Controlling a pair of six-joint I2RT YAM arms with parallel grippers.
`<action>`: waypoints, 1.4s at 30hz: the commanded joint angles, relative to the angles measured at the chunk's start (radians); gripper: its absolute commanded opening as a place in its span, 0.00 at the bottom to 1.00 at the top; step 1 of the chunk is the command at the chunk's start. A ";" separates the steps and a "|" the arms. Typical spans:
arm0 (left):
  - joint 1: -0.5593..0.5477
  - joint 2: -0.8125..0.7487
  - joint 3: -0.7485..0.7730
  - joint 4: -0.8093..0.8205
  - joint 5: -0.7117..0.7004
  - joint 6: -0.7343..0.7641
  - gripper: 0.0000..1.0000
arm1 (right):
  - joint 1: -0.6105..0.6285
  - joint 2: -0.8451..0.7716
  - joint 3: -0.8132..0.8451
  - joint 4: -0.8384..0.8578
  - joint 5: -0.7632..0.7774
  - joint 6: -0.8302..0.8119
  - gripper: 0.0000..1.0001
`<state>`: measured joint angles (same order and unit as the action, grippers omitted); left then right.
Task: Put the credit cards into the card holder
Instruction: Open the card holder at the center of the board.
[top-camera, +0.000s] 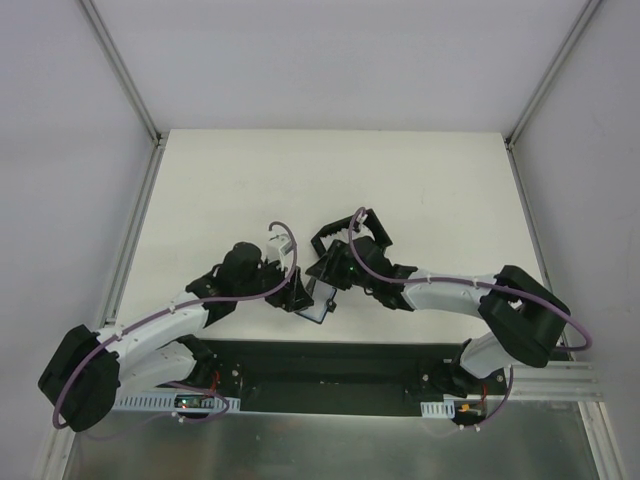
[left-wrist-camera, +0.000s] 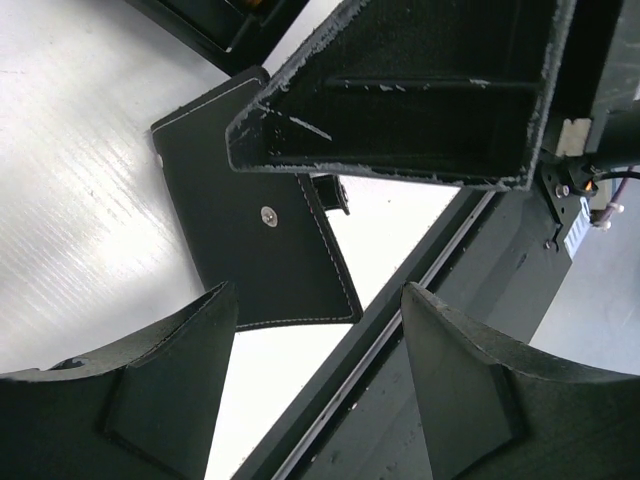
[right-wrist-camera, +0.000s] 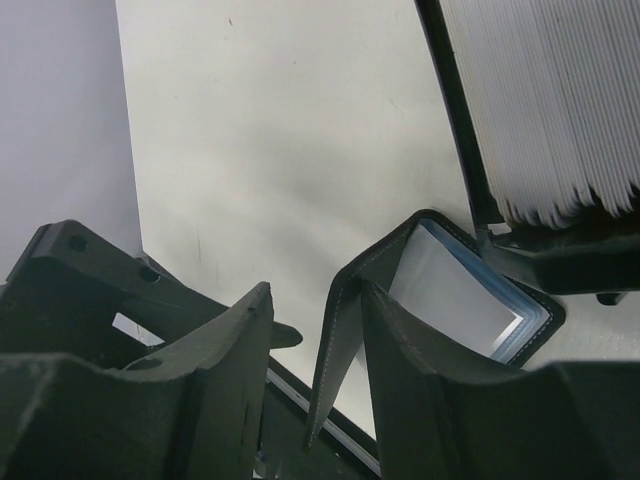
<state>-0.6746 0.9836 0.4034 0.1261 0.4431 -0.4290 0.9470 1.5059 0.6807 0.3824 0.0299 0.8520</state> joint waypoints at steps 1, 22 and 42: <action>-0.008 0.035 0.061 -0.006 -0.029 0.036 0.65 | -0.002 0.004 0.043 0.046 -0.019 -0.010 0.43; -0.026 0.095 0.084 -0.089 -0.221 -0.010 0.13 | -0.001 -0.032 0.060 -0.077 -0.008 -0.071 0.43; -0.025 0.107 0.127 -0.175 -0.305 -0.140 0.00 | 0.048 -0.047 0.098 -0.214 -0.078 -0.172 0.31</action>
<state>-0.6949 1.1015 0.4980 -0.0032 0.1680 -0.5339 0.9695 1.4147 0.6994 0.2058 -0.0147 0.7296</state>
